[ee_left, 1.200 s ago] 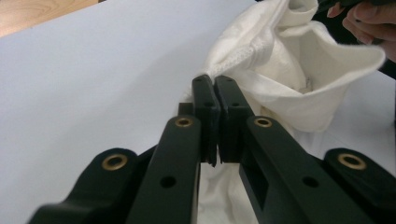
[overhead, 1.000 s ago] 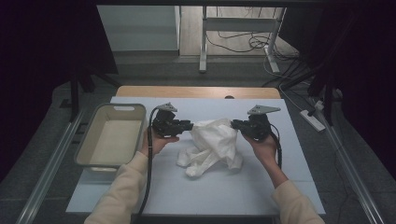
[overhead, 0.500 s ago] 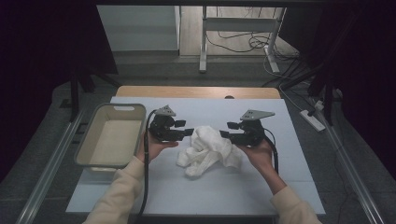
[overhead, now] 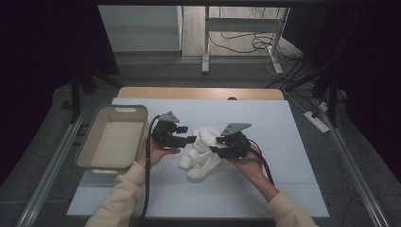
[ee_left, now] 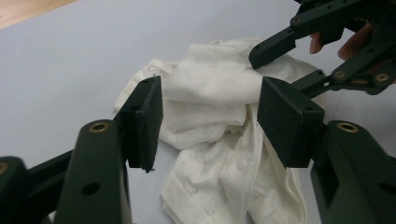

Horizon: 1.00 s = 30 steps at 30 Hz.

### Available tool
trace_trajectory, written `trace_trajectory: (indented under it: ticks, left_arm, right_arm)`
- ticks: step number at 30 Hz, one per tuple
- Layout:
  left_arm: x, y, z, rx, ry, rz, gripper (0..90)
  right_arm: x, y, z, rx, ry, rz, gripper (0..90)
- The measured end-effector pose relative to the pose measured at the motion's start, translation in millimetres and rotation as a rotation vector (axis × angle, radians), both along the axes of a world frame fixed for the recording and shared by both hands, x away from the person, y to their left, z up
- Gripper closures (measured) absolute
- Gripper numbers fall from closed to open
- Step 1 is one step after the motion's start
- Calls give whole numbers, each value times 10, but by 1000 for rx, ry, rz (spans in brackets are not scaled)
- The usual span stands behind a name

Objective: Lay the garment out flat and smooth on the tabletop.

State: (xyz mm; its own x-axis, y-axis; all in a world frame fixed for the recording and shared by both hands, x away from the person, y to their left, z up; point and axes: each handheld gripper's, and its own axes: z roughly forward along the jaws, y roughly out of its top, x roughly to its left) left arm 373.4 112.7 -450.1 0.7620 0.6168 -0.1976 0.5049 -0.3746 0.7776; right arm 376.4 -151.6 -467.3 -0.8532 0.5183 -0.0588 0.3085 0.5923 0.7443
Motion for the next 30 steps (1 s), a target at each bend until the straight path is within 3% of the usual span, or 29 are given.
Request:
trace_trajectory:
  ticks: [5, 10, 18, 25, 30]
  left_arm:
    - [0, 6, -9, -2, 2, 3, 410]
    - [0, 12, -19, -2, 5, 2, 410]
    - [3, 8, -28, 1, 10, 1, 405]
    - [10, 20, -46, 0, 16, 3, 401]
    - [14, 15, -55, 6, 18, -2, 398]
  right_arm:
    - [9, -29, -25, -2, -1, 2, 725]
    - [28, -75, -8, 19, 7, 6, 793]
    - [24, -159, 78, 50, -16, -1, 832]
    - [4, -399, 192, 91, -28, -48, 844]
    - [-29, -534, 150, 86, -23, -73, 845]
